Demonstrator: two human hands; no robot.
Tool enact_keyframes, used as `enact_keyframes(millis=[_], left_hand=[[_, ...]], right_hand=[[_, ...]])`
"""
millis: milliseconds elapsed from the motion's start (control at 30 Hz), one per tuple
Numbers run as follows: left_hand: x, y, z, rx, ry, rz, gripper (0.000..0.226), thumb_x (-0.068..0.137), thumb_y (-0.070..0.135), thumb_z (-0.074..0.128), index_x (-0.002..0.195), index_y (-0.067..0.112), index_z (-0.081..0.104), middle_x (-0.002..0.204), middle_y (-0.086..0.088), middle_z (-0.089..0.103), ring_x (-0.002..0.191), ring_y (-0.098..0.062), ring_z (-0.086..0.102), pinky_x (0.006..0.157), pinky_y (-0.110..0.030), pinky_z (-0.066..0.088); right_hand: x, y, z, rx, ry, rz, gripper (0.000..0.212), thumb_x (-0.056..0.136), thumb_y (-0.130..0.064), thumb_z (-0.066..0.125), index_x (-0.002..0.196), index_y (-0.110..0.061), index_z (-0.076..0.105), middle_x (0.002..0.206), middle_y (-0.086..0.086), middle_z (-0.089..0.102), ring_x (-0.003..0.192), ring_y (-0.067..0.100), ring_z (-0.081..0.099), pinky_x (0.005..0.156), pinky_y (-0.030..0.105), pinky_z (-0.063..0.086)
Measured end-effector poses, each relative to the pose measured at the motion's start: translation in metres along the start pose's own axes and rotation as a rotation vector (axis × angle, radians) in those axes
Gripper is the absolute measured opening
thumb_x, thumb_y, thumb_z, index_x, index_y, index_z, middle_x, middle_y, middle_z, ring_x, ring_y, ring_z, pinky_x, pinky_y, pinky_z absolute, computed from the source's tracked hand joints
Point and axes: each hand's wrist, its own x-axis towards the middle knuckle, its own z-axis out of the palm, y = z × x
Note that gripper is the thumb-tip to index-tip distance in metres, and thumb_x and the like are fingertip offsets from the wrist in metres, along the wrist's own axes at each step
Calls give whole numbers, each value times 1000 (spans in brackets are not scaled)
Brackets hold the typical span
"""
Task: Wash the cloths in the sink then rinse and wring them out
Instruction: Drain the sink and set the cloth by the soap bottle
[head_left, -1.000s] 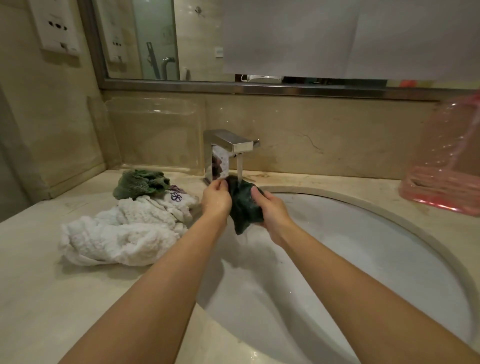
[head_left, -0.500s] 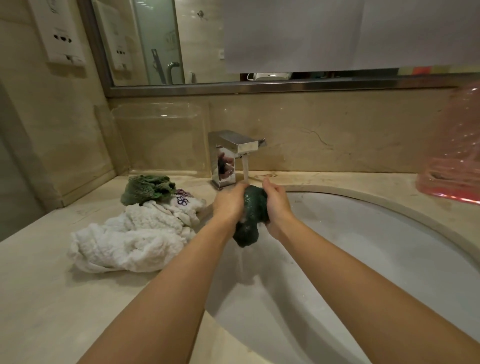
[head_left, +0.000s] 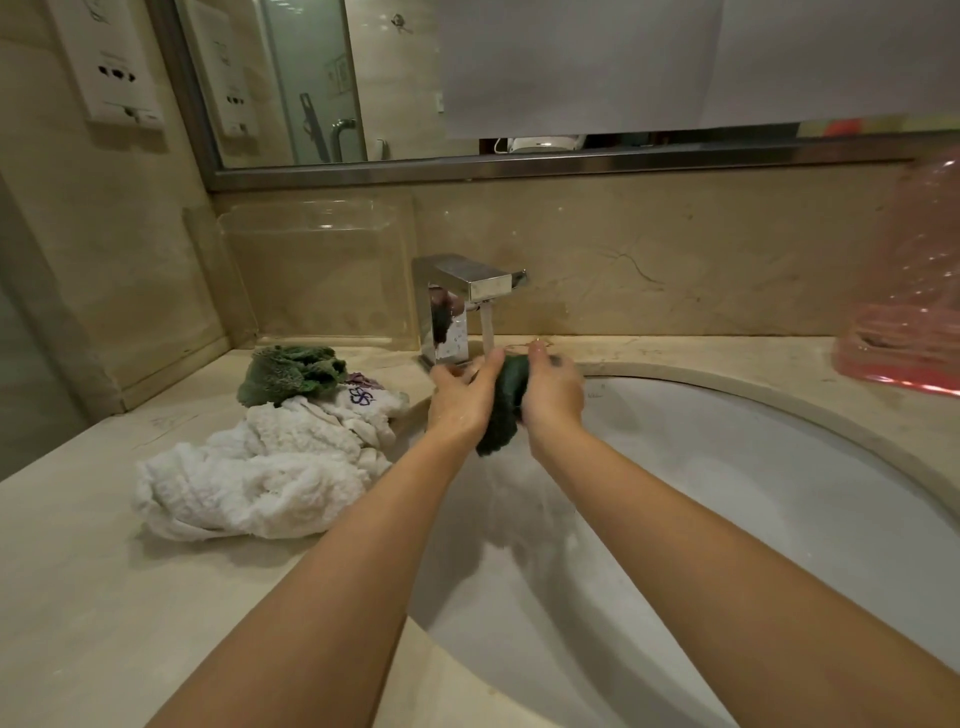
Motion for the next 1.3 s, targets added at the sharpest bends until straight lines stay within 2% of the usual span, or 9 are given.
enact_keyframes(millis=[167, 267, 500, 567, 667, 867, 1000, 1100, 1300], left_hand=[[0, -1, 2, -179, -195, -51, 57, 86, 35, 70, 131, 15, 43, 120, -8, 59, 101, -21, 61, 66, -34, 58], [0, -4, -1, -43, -63, 87, 31, 97, 31, 56, 122, 14, 53, 103, -8, 62, 84, -24, 59, 59, -27, 47], [0, 6, -5, -32, 124, 67, 35, 95, 51, 46, 79, 24, 62, 100, -10, 66, 97, -30, 61, 88, -42, 50], [-1, 6, -7, -47, 141, 75, 34, 93, 53, 50, 74, 28, 63, 100, -10, 70, 98, -30, 63, 92, -43, 50], [-1, 4, -9, -106, 98, 84, 28, 92, 49, 57, 78, 26, 65, 92, -3, 68, 92, -21, 62, 85, -34, 50], [-4, -2, -8, -35, -89, 108, 51, 75, 27, 81, 112, 21, 46, 113, -4, 59, 103, -23, 61, 92, -38, 54], [-8, -1, -10, -2, -90, 182, 30, 86, 31, 70, 112, 17, 63, 106, -3, 65, 101, -20, 61, 87, -31, 52], [-7, 5, -12, -81, 1, 128, 19, 92, 39, 61, 82, 24, 64, 90, -2, 66, 94, -22, 63, 85, -37, 54], [1, 5, -17, -224, 141, 81, 31, 97, 44, 51, 85, 20, 67, 102, -9, 69, 103, -26, 63, 99, -43, 48]], right_hand=[[8, -1, -7, 412, -120, 191, 34, 97, -33, 54, 120, -10, 47, 109, 11, 59, 102, 28, 59, 79, 40, 54], [10, 4, -14, 332, -236, 187, 49, 89, -28, 64, 132, -11, 48, 122, 15, 60, 111, 30, 58, 72, 32, 49], [5, 11, -15, -196, -277, -6, 46, 98, -46, 47, 125, -12, 57, 112, 7, 63, 109, 24, 58, 96, 39, 50], [5, 8, -14, -128, -297, 26, 41, 96, -47, 49, 115, -12, 60, 101, 4, 65, 97, 20, 60, 86, 35, 55], [4, 6, -18, -42, -300, 37, 28, 95, -44, 54, 95, -16, 59, 88, -1, 62, 85, 15, 59, 70, 25, 55], [13, 3, -27, 25, -139, 82, 35, 86, -51, 64, 76, -18, 57, 80, -1, 61, 76, 14, 58, 81, 31, 51], [13, 3, -32, 84, -232, 72, 37, 79, -51, 70, 88, -15, 63, 92, 4, 67, 87, 18, 63, 90, 36, 54], [12, 5, -37, 76, -430, 63, 58, 66, -51, 74, 110, -14, 65, 110, 10, 68, 107, 27, 62, 97, 44, 51], [19, 13, -44, -419, -558, -34, 11, 96, -17, 57, 102, -14, 65, 99, 7, 67, 94, 22, 65, 81, 35, 55]])
